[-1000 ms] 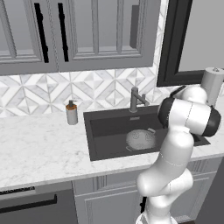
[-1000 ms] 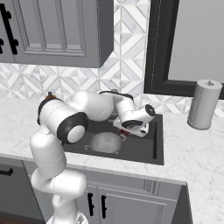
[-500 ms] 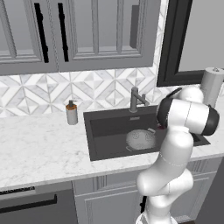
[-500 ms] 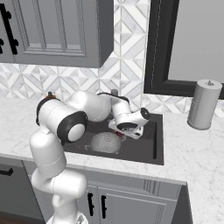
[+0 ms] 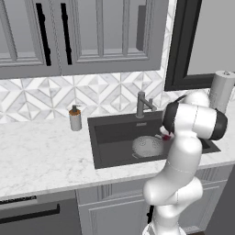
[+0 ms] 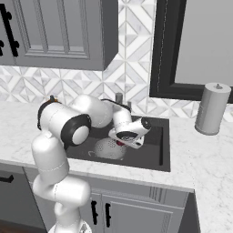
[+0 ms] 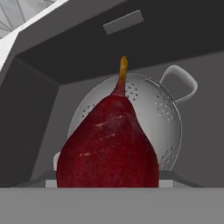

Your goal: Put the colander in the sink, put the pear in the colander, and turn on the sink faucet and pour water over the colander.

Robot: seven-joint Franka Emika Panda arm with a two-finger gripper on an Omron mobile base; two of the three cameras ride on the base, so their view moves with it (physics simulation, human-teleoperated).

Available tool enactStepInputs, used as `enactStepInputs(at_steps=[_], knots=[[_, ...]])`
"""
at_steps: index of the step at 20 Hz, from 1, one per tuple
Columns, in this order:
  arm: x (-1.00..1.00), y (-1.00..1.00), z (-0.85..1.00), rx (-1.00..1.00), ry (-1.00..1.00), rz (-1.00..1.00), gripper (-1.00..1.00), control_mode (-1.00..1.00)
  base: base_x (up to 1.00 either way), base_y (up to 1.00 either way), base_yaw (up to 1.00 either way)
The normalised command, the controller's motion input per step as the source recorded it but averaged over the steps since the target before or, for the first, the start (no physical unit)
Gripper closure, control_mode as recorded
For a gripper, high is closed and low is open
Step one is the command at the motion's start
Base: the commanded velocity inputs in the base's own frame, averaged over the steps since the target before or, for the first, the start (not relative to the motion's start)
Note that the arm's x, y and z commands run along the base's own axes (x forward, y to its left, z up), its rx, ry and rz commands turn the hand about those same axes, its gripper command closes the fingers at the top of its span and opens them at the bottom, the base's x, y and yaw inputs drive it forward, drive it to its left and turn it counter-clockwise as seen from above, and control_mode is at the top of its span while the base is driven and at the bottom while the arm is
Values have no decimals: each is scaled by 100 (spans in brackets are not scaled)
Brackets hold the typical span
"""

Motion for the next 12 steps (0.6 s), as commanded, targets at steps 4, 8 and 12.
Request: enactStepInputs(at_steps=[4, 8, 12], knots=[[9, 12, -22, 3, 11, 0, 100, -100, 0, 0, 0], [13, 10, -12, 0, 6, 0, 100, -100, 0, 0, 0], [3, 7, -15, 0, 2, 0, 100, -100, 0, 0, 0]])
